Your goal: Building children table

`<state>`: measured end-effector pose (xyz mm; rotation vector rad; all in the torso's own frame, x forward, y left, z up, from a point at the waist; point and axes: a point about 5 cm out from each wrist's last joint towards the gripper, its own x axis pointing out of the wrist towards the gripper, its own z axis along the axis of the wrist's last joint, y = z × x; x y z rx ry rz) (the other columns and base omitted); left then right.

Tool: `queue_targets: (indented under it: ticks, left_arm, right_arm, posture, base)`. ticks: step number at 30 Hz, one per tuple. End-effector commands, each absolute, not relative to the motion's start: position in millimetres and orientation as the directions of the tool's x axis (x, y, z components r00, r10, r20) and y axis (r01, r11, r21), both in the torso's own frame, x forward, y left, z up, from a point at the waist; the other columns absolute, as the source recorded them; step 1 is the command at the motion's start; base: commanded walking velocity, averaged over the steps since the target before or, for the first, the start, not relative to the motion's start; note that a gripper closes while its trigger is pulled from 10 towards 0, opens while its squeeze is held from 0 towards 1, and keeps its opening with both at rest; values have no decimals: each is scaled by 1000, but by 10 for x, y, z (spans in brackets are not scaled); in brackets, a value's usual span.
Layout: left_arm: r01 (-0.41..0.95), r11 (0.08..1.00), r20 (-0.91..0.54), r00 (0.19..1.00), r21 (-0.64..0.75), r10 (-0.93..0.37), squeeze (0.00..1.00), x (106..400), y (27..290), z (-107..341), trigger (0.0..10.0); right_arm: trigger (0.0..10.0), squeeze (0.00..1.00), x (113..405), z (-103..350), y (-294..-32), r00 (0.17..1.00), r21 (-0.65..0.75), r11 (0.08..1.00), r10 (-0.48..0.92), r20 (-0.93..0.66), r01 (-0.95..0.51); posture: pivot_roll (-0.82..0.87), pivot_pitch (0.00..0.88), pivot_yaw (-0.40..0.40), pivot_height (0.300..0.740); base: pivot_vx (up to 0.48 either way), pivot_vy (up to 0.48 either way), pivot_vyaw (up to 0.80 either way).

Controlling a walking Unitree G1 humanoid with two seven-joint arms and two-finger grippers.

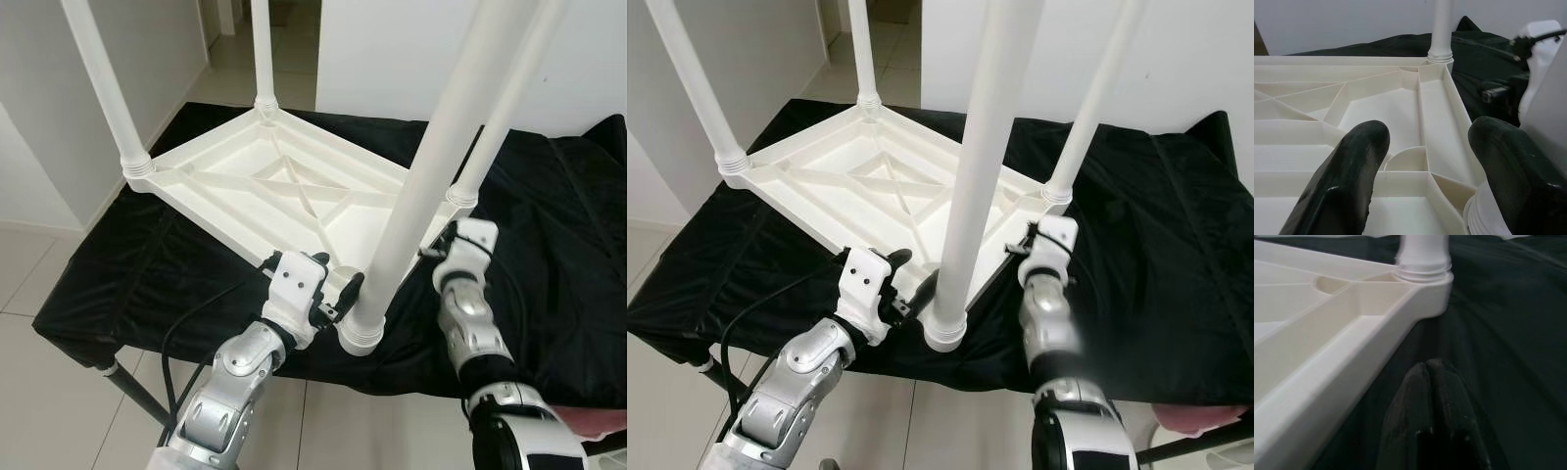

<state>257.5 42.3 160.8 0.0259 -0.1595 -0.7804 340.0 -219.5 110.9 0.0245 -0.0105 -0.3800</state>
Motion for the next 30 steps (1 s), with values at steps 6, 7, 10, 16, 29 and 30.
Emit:
queue_targets:
  ticks: [6, 7, 10, 16, 29, 30]
  left_arm:
    - [728, 677, 115, 668, 106, -736, 0, 2623, 519, 1582, 10000]
    - [740, 666, 116, 656, 99, -746, 0, 2634, 545, 1592, 10000]
    - [751, 653, 116, 644, 95, -757, 0, 2654, 594, 1602, 10000]
    - [760, 649, 138, 646, -28, -751, 0, 2713, 718, 1639, 10000]
    - [751, 658, 134, 659, -58, -740, 0, 2877, 912, 1722, 10000]
    - [751, 658, 134, 659, -58, -740, 0, 2877, 912, 1722, 10000]
  right_arm:
    - [10000, 0, 3088, 1102, -2347, 875, 76, 880, -474, 99, 468]
    - [10000, 0, 3024, 1160, -2349, 877, 66, 889, -457, 145, 453]
    - [10000, 0, 2910, 1227, -2365, 879, 43, 900, -434, 196, 434]
    - [10000, 0, 2733, 1245, -2454, 878, 44, 897, -440, 190, 440]
    - [10000, 0, 2636, 1329, -2041, 953, 1, 976, -213, 217, 218]
    - [10000, 0, 2636, 1329, -2041, 953, 1, 976, -213, 217, 218]
  posture:
    - [4, 67, 3, 740]
    - [-5, 78, 6, 740]
    - [-8, 79, 7, 740]
    - [-39, 77, 35, 740]
    - [-94, 71, 88, 740]
    - [-94, 71, 88, 740]
  base:
    - [0, 0, 0]
    - [0, 0, 0]
    - [0, 0, 0]
    - [0, 0, 0]
    - [0, 0, 0]
    - [0, 0, 0]
